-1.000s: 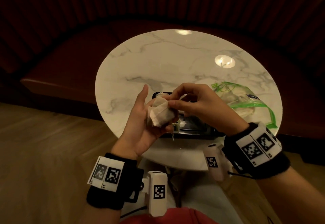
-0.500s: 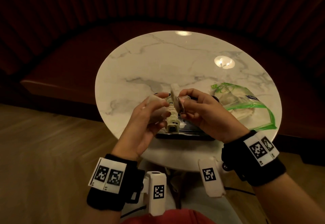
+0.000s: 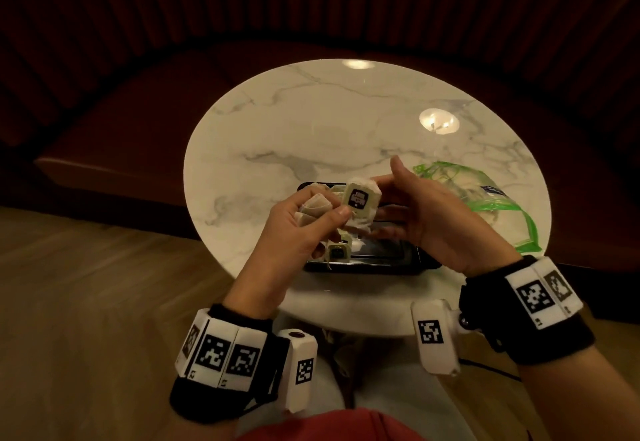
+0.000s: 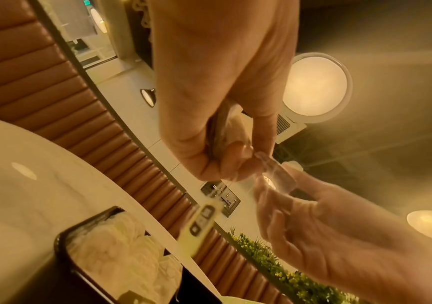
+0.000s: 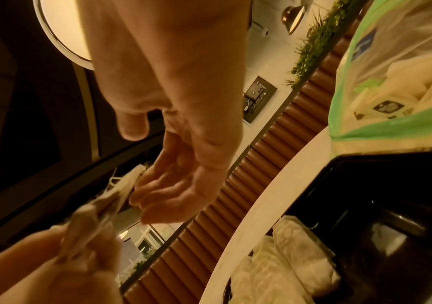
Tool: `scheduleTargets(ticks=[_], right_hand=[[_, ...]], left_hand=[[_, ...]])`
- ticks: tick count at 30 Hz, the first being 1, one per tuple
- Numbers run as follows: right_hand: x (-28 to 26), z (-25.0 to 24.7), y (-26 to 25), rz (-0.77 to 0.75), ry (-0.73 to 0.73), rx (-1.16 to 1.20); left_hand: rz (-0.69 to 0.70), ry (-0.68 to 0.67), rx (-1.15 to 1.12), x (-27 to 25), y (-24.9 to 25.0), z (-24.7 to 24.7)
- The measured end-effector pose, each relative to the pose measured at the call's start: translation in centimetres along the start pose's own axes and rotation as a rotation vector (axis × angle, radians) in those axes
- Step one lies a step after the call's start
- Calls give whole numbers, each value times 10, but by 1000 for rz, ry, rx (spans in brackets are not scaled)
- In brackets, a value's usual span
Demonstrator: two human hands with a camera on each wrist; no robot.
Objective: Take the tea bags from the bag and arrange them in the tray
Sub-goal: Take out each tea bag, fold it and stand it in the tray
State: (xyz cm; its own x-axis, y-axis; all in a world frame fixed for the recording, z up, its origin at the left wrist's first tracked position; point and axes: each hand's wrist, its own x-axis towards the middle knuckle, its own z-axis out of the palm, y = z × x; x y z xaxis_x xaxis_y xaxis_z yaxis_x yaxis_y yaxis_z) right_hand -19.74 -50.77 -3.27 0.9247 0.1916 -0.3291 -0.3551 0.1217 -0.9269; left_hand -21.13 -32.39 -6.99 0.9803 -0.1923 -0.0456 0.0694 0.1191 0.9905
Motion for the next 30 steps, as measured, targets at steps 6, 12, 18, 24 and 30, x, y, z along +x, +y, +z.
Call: scheduleTargets(ticks=[6, 12, 18, 24, 30], right_hand=[[-5, -5, 0, -185, -38, -85], [-1, -5, 8, -287, 87, 18], [-1, 0, 16, -217, 148, 44], [1, -1, 16, -84, 173, -10], [4, -1, 12, -56, 171, -65]], left_hand=[[-97, -41, -33, 0, -1, 5], [-83, 76, -173, 1, -3, 11], [-63, 206, -194, 2, -7, 11], [-218, 190, -229, 5, -11, 13], [-244, 156, -237, 7, -15, 14]])
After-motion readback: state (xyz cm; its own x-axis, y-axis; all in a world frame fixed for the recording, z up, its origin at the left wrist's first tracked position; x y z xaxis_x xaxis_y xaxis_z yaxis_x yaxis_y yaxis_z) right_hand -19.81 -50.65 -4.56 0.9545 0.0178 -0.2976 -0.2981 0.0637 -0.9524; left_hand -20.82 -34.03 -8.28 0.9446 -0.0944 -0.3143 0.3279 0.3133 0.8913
